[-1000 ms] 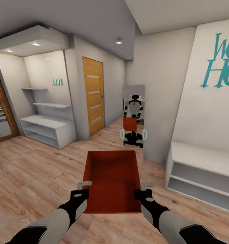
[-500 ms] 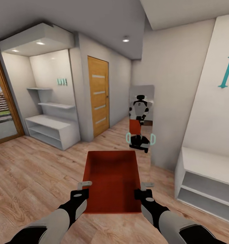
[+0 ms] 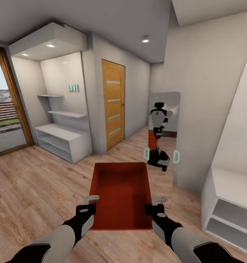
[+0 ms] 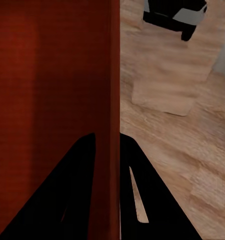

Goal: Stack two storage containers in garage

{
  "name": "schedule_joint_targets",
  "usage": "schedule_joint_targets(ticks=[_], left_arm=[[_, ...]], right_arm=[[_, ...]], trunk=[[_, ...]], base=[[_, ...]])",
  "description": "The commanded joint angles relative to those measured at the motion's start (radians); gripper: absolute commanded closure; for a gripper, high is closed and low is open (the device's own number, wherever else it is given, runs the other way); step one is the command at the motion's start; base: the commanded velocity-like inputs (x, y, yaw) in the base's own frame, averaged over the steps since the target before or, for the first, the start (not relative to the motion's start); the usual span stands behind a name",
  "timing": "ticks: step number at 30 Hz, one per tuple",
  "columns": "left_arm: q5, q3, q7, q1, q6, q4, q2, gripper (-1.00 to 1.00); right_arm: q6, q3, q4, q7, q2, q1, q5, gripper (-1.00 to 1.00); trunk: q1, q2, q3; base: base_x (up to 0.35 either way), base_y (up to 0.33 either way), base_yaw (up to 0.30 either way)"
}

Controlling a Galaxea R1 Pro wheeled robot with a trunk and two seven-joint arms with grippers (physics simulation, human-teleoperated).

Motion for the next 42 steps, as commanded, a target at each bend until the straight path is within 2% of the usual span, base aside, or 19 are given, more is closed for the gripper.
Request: schedule_joint_targets(ticks=[1, 21, 42], left_arm=[[0.007, 0.020, 0.005, 0.000, -0.002, 0.003, 0.038, 1.00], [0.007, 0.020, 0.005, 0.001, -0.002, 0.002, 0.039, 1.00], [0.007, 0.020, 0.005, 0.000, -0.002, 0.002, 0.038, 1.00]], right_arm=[[-0.041, -0.066, -0.002, -0.022, -0.005, -0.002, -0.004, 1.00], [-0.044, -0.066, -0.002, -0.022, -0.004, -0.002, -0.003, 1.00], [-0.041, -0.065, -0.002, -0.022, -0.005, -0.002, -0.003, 1.00]], trunk=[[0.001, -0.001, -0.001], [0.001, -0.001, -0.001], [0.001, -0.001, -0.001]], base=[[0.323, 0.000, 0.261], [0.324, 0.000, 0.261], [0.326, 0.000, 0.012]])
